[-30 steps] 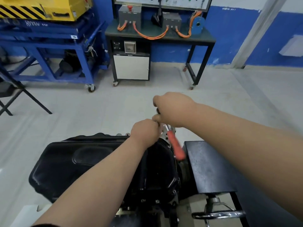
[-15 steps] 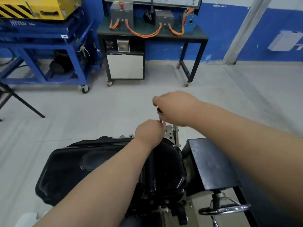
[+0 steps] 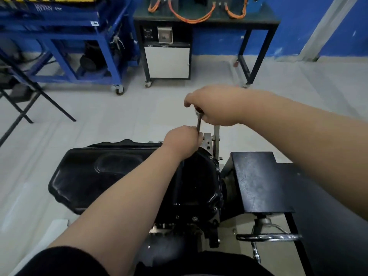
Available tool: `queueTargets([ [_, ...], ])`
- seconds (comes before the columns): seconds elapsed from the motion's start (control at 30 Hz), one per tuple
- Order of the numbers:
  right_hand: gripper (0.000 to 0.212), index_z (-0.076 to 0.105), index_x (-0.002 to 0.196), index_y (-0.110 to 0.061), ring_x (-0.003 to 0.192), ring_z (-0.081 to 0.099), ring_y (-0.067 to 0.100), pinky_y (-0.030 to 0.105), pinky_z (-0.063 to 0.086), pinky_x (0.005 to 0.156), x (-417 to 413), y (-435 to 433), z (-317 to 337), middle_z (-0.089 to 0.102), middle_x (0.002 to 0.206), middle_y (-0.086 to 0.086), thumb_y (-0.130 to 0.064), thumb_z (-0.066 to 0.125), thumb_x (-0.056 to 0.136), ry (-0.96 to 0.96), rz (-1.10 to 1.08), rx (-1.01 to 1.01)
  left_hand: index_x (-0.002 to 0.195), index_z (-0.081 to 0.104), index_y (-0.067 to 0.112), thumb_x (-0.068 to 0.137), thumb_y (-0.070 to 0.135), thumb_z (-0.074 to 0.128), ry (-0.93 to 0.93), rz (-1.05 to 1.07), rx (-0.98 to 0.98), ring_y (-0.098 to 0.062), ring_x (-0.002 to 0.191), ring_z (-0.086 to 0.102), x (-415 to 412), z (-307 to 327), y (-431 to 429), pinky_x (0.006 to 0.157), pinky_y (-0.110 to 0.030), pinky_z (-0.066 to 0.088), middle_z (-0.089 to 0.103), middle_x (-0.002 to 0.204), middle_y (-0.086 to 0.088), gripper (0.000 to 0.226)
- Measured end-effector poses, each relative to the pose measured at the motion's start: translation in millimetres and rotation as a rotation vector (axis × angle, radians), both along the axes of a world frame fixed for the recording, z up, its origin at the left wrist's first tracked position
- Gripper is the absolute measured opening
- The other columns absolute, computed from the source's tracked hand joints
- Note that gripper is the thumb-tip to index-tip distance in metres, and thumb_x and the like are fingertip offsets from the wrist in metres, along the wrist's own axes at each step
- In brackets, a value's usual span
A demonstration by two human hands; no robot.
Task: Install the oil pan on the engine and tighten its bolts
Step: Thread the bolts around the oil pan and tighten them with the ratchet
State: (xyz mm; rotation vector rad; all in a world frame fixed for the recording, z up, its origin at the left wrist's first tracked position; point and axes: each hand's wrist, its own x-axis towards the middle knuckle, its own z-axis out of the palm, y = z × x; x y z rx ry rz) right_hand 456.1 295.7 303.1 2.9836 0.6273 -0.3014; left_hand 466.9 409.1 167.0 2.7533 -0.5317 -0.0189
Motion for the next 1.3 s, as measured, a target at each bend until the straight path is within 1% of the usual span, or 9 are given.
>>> queueTargets([
  [0.13, 0.04, 0.045, 0.127, -0.024, 0.092, 0.055, 0.027, 0.043, 0.049, 0.077, 3.3, 4.7, -5.0, 0.06, 0.106, 0.001, -0.031, 0.054, 0.088, -0.094, -0.004, -0.01, 0.072, 0.045, 0.017, 0.094, 0.04, 0.031, -0.003, 0.037, -0.008, -0.025, 0.065, 0.045, 1.1, -5.7, 0.1, 0.052, -0.029, 0.026, 0.051, 0.068, -0.003, 0.035],
  [0.23, 0.044, 0.058, 0.11, -0.016, 0.079, 0.051, 0.027, 0.033, 0.043, 0.063, 4.2, 12.9, -13.2, 0.055, 0.088, 0.003, -0.052, 0.05, 0.087, -0.132, -0.097, -0.014, 0.092, 0.059, 0.012, 0.096, 0.04, 0.033, 0.098, 0.064, -0.103, -0.031, 0.068, 0.055, 4.4, -8.1, 2.2, 0.044, -0.024, 0.028, 0.06, 0.078, -0.011, 0.039],
  [0.4, 0.045, 0.049, 0.12, -0.019, 0.09, 0.057, 0.027, 0.037, 0.049, 0.069, 6.7, -1.8, -8.7, 0.062, 0.099, 0.001, -0.045, 0.059, 0.084, -0.114, 0.053, -0.018, 0.078, 0.053, 0.016, 0.096, 0.036, 0.033, -0.051, -0.006, 0.051, -0.027, 0.065, 0.046, 4.7, -5.4, 0.5, 0.052, -0.028, 0.026, 0.049, 0.066, -0.005, 0.034],
  [0.5, 0.032, 0.055, 0.088, -0.017, 0.073, 0.055, 0.026, 0.031, 0.042, 0.056, 6.3, -17.8, -5.5, 0.057, 0.084, 0.004, -0.048, 0.05, 0.087, -0.228, 0.034, -0.112, 0.081, 0.051, 0.018, 0.097, 0.04, 0.031, -0.008, -0.019, 0.11, -0.024, 0.066, 0.043, 9.7, -2.3, -1.1, 0.053, -0.03, 0.028, 0.046, 0.069, -0.002, 0.033],
  [0.63, 0.048, 0.041, 0.053, -0.02, 0.049, 0.033, 0.014, 0.025, 0.019, 0.047, -4.7, -5.9, -12.8, 0.038, 0.059, -0.001, -0.055, 0.043, 0.087, -0.258, -0.156, -0.076, 0.082, 0.047, 0.018, 0.094, 0.034, 0.03, -0.007, -0.057, 0.168, -0.024, 0.063, 0.044, 10.4, -2.0, -0.4, 0.051, -0.028, 0.029, 0.058, 0.077, -0.006, 0.026],
  [0.77, 0.035, 0.044, 0.06, -0.02, 0.053, 0.042, 0.018, 0.025, 0.027, 0.047, 1.0, -5.5, -9.4, 0.046, 0.066, 0.002, -0.043, 0.049, 0.086, -0.216, -0.039, -0.074, 0.083, 0.05, 0.015, 0.096, 0.031, 0.028, -0.072, -0.092, 0.206, -0.026, 0.061, 0.044, 10.2, -5.8, -0.3, 0.048, -0.028, 0.026, 0.061, 0.08, -0.01, 0.031],
  [0.87, 0.014, 0.061, 0.088, -0.021, 0.082, 0.058, 0.026, 0.037, 0.05, 0.069, 10.3, -13.0, 1.5, 0.059, 0.088, 0.001, -0.028, 0.049, 0.087, -0.151, 0.133, -0.174, 0.081, 0.047, 0.017, 0.095, 0.038, 0.032, -0.072, -0.098, 0.19, -0.029, 0.073, 0.055, 9.4, -8.9, -2.6, 0.055, -0.031, 0.03, 0.063, 0.084, -0.009, 0.03],
  [1.1, 0.042, 0.045, 0.058, -0.019, 0.052, 0.04, 0.016, 0.023, 0.027, 0.047, 7.1, 0.2, -3.5, 0.044, 0.062, 0.0, -0.05, 0.048, 0.087, -0.14, -0.058, -0.189, 0.085, 0.05, 0.013, 0.096, 0.033, 0.029, -0.067, -0.073, 0.205, -0.025, 0.062, 0.045, 10.6, -8.5, -1.1, 0.051, -0.029, 0.031, 0.06, 0.077, -0.006, 0.031],
  [1.3, 0.016, 0.06, 0.087, -0.023, 0.08, 0.055, 0.023, 0.035, 0.047, 0.064, 15.6, -13.7, 2.0, 0.058, 0.089, -0.002, -0.037, 0.052, 0.087, -0.173, 0.237, -0.209, 0.073, 0.043, 0.018, 0.096, 0.044, 0.032, -0.025, -0.053, 0.153, -0.027, 0.07, 0.051, 10.8, -7.8, -1.9, 0.051, -0.03, 0.028, 0.059, 0.074, -0.006, 0.036],
])
